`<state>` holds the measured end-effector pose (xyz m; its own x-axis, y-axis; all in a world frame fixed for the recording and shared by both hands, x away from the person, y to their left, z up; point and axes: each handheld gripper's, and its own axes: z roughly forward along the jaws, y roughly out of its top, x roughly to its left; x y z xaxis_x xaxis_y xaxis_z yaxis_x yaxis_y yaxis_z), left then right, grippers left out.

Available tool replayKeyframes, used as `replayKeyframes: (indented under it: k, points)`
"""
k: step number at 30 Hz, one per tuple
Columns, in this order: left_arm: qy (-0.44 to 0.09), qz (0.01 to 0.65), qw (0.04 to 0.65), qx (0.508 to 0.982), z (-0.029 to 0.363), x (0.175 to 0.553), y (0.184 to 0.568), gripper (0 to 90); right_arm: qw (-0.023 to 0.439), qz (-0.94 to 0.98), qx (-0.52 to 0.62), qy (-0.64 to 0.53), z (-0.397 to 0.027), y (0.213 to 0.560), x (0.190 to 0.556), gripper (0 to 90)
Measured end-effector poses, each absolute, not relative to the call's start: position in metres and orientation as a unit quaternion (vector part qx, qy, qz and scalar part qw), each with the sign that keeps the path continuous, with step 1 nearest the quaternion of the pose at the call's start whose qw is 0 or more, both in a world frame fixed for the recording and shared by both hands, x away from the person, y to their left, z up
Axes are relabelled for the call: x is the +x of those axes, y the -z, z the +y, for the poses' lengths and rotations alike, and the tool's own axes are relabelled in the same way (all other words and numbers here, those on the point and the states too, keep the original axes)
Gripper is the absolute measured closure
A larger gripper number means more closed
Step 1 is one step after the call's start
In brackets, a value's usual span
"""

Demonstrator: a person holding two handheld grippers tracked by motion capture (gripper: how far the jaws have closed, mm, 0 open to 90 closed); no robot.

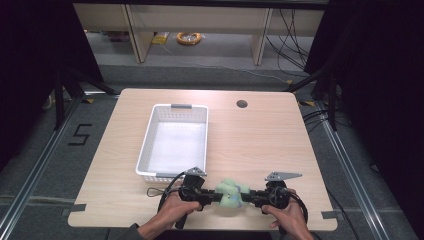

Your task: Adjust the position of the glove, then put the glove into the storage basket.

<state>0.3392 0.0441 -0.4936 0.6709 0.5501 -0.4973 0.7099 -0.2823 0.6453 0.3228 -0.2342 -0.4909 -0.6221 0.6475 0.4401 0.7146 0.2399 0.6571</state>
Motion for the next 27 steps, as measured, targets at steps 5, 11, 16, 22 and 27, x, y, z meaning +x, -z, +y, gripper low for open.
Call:
replayKeyframes:
  k: [5, 11, 16, 22, 27]
  points:
    - [0.082, 0.391, 0.452, 0.797, 0.046, 0.337, 0.490, 77.4, 0.040, -0.782, -0.429, 0.449, -0.232, 0.490, 0.323, 73.8]
    - [0.075, 0.386, 0.456, 0.799, 0.049, 0.335, 0.484, 77.3, 0.023, -0.792, -0.415, 0.446, -0.229, 0.483, 0.323, 73.8]
    - [0.069, 0.381, 0.467, 0.795, 0.055, 0.333, 0.474, 77.3, 0.016, -0.793, -0.407, 0.453, -0.225, 0.471, 0.322, 73.9]
    - [0.060, 0.377, 0.473, 0.794, 0.064, 0.332, 0.461, 77.3, 0.022, -0.794, -0.403, 0.455, -0.217, 0.458, 0.323, 73.9]
    - [0.048, 0.377, 0.476, 0.793, 0.073, 0.334, 0.447, 77.2, 0.016, -0.797, -0.389, 0.461, -0.208, 0.444, 0.329, 73.8]
